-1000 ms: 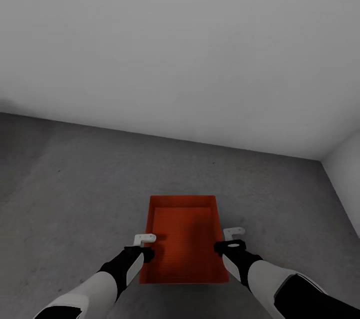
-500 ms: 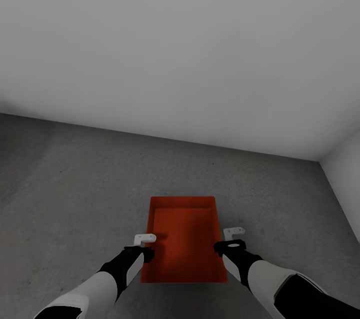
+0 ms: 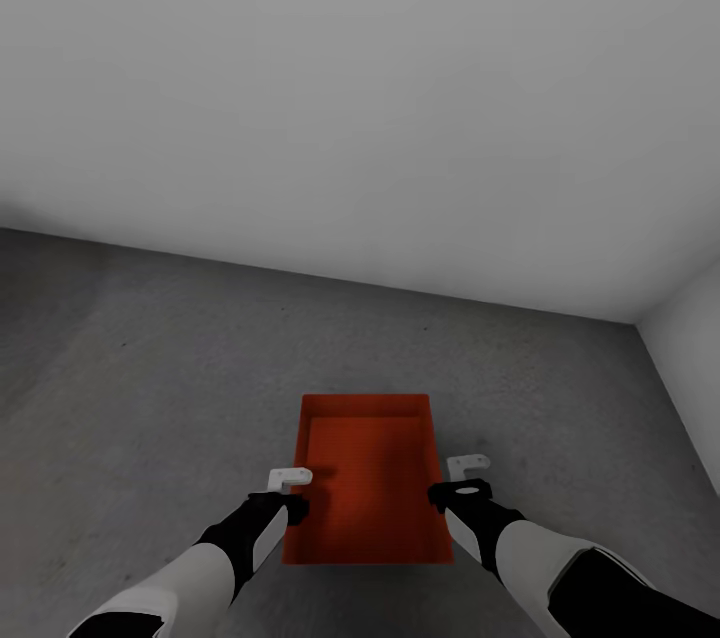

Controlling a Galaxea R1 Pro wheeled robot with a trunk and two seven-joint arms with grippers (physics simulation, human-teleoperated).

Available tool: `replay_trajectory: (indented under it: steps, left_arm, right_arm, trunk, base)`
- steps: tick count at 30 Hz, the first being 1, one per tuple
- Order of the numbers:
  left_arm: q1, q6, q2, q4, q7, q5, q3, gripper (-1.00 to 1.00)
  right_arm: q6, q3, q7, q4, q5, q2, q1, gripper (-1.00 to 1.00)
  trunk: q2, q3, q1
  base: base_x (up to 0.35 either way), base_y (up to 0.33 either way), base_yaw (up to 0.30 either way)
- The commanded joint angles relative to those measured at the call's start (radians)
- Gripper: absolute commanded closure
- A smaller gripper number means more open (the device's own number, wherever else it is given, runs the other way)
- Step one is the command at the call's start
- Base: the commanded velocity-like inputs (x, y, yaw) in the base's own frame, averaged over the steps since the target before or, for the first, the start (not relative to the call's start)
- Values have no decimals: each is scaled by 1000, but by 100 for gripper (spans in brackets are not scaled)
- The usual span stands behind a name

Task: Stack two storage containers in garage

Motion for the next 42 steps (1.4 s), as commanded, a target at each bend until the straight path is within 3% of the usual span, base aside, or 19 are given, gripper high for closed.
replay_trajectory:
  steps: [1, 24, 42]
  left_arm:
    - [0, 5, 0, -2, 5, 7, -2, -100]
    - [0, 6, -1, -2, 5, 7, -2, -100]
    - [0, 5, -1, -2, 5, 6, -2, -100]
  right_arm:
    - [6, 9, -5, -2, -7, 0, 0, -100]
    - [6, 9, -9, -1, -7, 0, 0, -100]
    - [4, 9, -10, 0, -10, 1, 0, -100]
  trunk:
    - [7, 2, -4]
    - [168, 75, -92]
    - [168, 95, -92]
  base:
    - [0, 0, 0]
    - [0, 0, 0]
    - [0, 0, 0]
